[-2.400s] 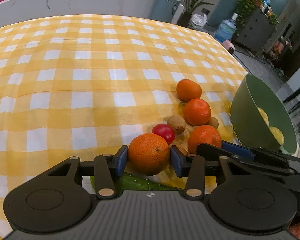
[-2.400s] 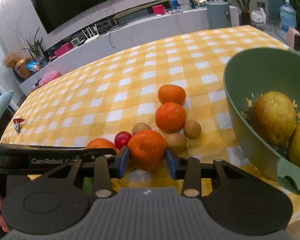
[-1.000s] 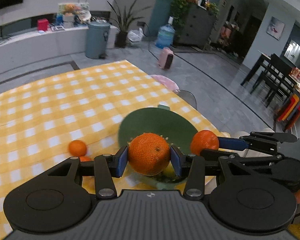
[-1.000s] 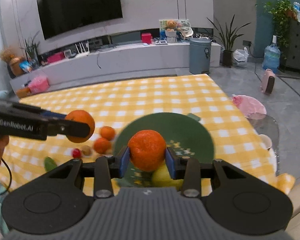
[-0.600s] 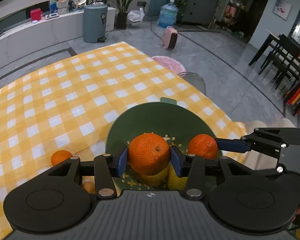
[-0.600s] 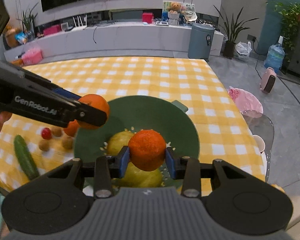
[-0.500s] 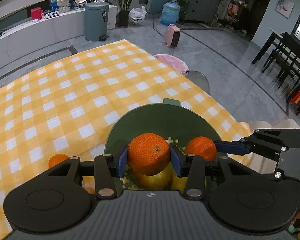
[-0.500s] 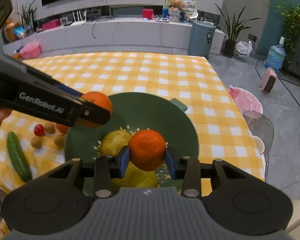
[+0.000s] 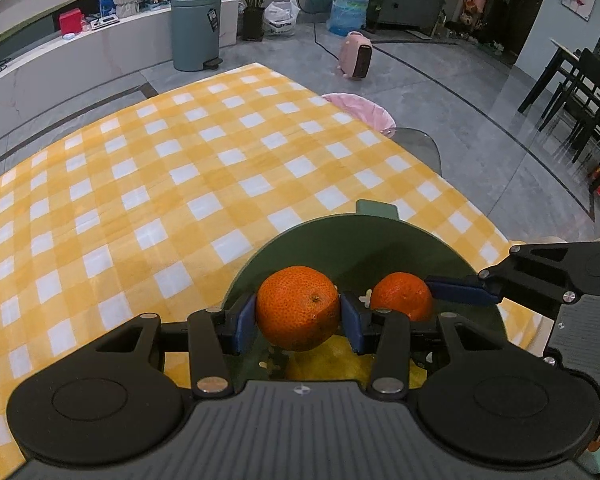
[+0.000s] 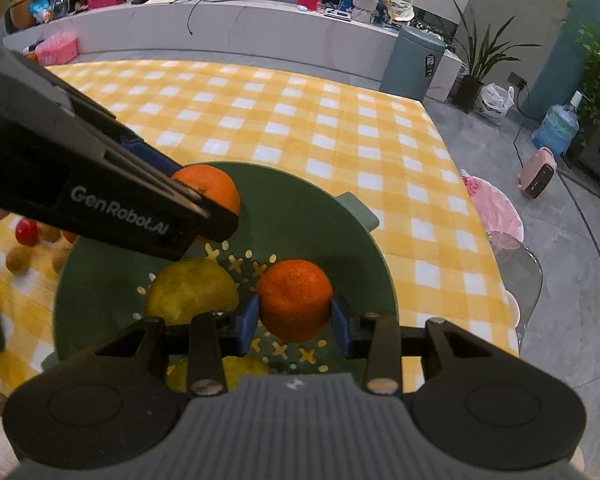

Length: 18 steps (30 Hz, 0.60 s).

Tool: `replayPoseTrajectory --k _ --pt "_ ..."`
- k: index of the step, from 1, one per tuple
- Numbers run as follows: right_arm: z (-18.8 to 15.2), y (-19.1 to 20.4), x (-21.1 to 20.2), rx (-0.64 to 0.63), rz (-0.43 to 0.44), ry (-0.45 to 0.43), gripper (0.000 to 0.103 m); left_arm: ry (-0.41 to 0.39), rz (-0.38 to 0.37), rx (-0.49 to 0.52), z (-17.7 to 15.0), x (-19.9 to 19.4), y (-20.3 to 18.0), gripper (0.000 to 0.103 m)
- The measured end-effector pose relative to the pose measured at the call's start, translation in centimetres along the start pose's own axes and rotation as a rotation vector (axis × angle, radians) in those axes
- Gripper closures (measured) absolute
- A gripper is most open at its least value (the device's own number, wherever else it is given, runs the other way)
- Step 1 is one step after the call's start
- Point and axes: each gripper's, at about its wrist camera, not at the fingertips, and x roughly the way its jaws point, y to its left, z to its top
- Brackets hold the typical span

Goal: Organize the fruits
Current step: 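Carry both held oranges over the green colander, then lower the oranges into the colander beside the pears and open both tools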

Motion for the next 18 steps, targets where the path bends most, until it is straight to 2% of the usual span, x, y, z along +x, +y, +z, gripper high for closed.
replayPoseTrajectory --k 5,18 --pt "0.0 0.4 1.1 -0.033 0.000 0.024 0.067 0.024 0.028 0.018 0.0 0.9 0.0 0.052" --pt "-0.5 0.8 2.5 -0.064 0.028 0.082 0.067 0.054 0.031 0.040 -0.3 2.2 -0.2 0.050"
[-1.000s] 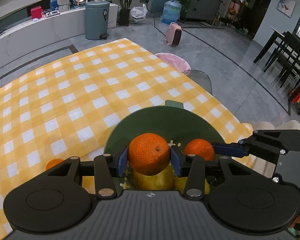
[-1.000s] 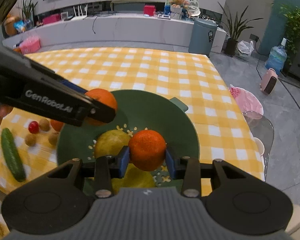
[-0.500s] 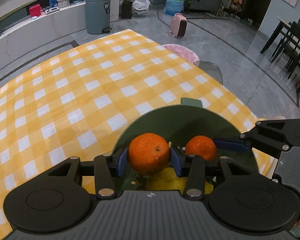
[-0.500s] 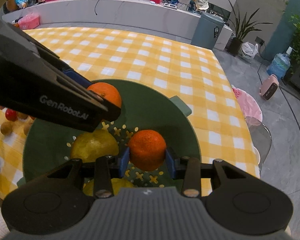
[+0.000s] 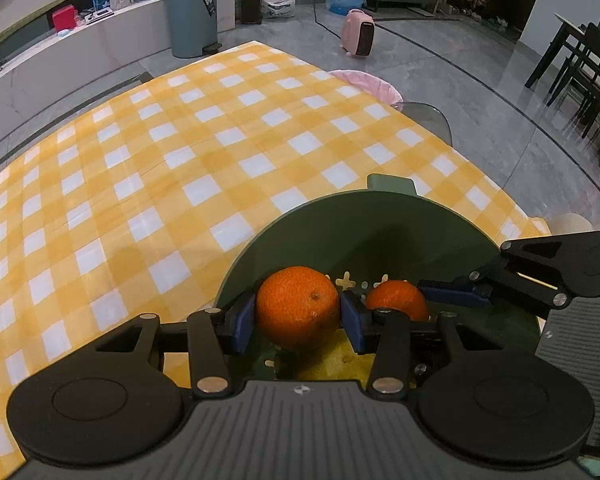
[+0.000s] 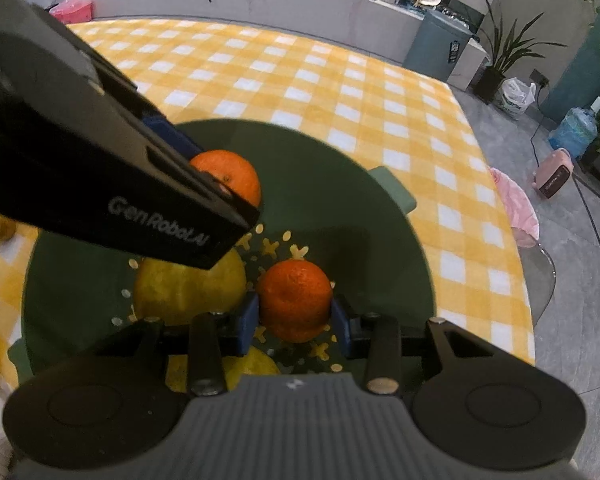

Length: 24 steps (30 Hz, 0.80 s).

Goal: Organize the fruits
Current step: 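Lower the oranges into the colander beside the pears and open both tools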

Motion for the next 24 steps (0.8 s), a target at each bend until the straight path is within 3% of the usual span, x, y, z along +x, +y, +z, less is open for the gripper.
replayPoseTrajectory --k 10,15,20,24 --pt "0.5 -0.2 0.1 0.008 -0.003 0.021 0.066 -0.022 0.020 0.037 -0.5 -0.2 -0.3 0.045" --pt "0.8 0.5 -0.1 -0.023 -0.022 0.024 0.064 -0.008 -0.017 0.048 -0.7 -0.1 -0.3 0.037" --pt "0.9 0.6 -0.5 -0.032 -0.035 0.020 0.053 -0.007 -0.010 0.053 -0.8 -0.1 -0.6 0.035" --pt "1.1 0.7 -1.1 -0.036 -0.046 0.016 0.048 -0.016 -0.019 0.047 -0.9 -0.6 -0.5 0.025"
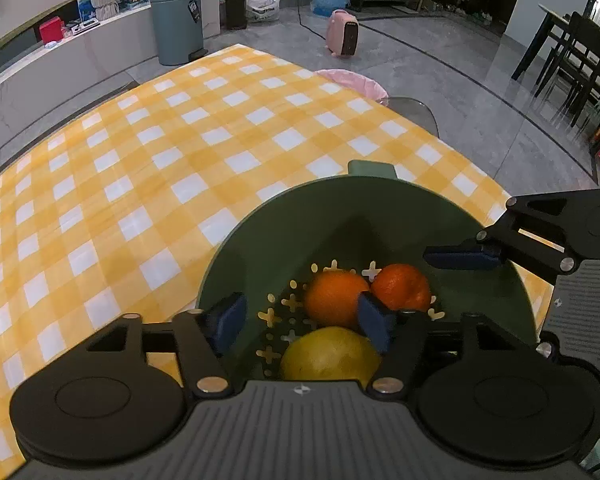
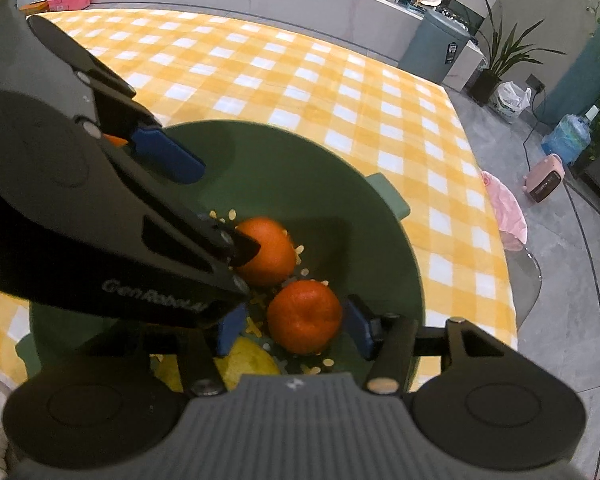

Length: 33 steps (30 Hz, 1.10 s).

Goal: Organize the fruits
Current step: 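Lower the oranges into the colander beside the pears and open both tools, then withdraw both open tools from the colander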

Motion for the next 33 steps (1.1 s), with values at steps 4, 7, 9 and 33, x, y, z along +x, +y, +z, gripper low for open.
replayPoseTrajectory --k 4,7,9,33 --pt "-0.1 0.4 -1.0 -0.001 -0.022 -0.021 0.034 -0.022 -0.006 -0.009 -0.1 -1.0 0.1 0.023" --pt "-0.1 0.5 -1.8 0.000 -0.038 -0.038 0.028 -0.044 -0.007 -0.019 -0.2 -2.1 0.2 0.023" --pt "-0.2 0.8 -2.3 0.001 -0.047 -0.047 0.026 -0.060 -0.011 -0.023 -0.3 -3.0 0.2 0.023" --pt "-1.5 6.0 -12.2 0.323 -0.058 -0.302 0.014 -0.202 0.068 0.040 -5.9 -16.1 2.3 0.023"
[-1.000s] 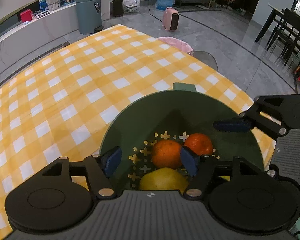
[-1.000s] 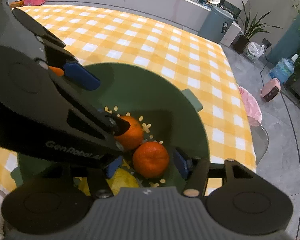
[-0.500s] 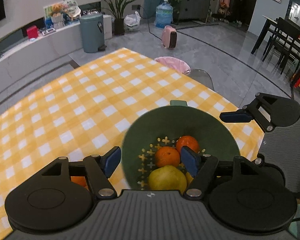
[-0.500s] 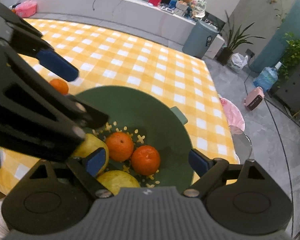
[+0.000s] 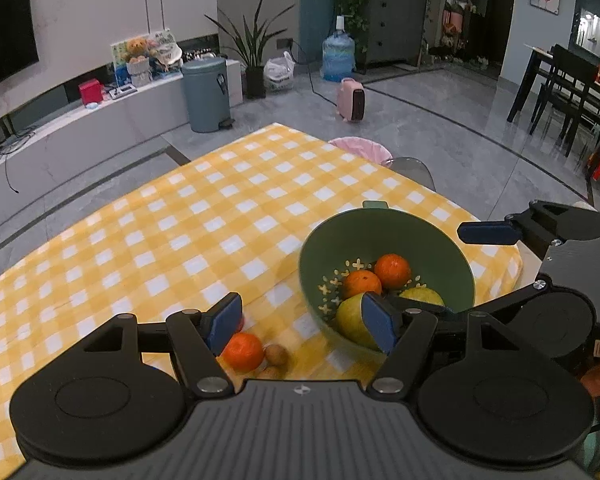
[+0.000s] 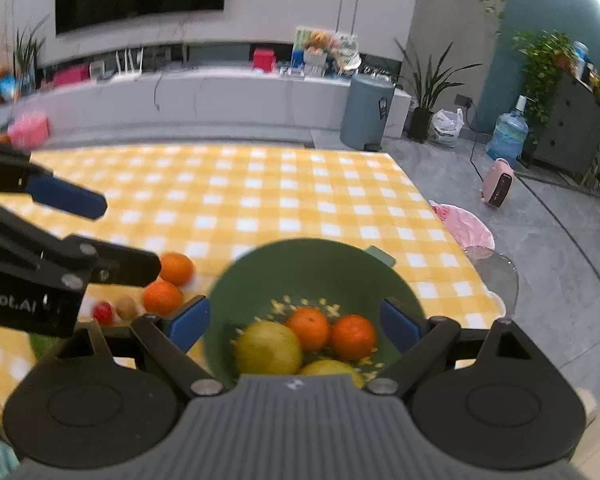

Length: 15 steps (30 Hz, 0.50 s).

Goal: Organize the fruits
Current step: 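Withdraw both open tools from the colander, then move the left tool down over the green cucumber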

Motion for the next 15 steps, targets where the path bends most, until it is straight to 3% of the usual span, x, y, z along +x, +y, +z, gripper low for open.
replayPoseTrajectory --k 15 --pt "-3.9 4.0 -2.4 0.199 0.062 -0.091 0.014 -0.046 0.034 -0.042 -5.0 -4.9 4.0 0.023"
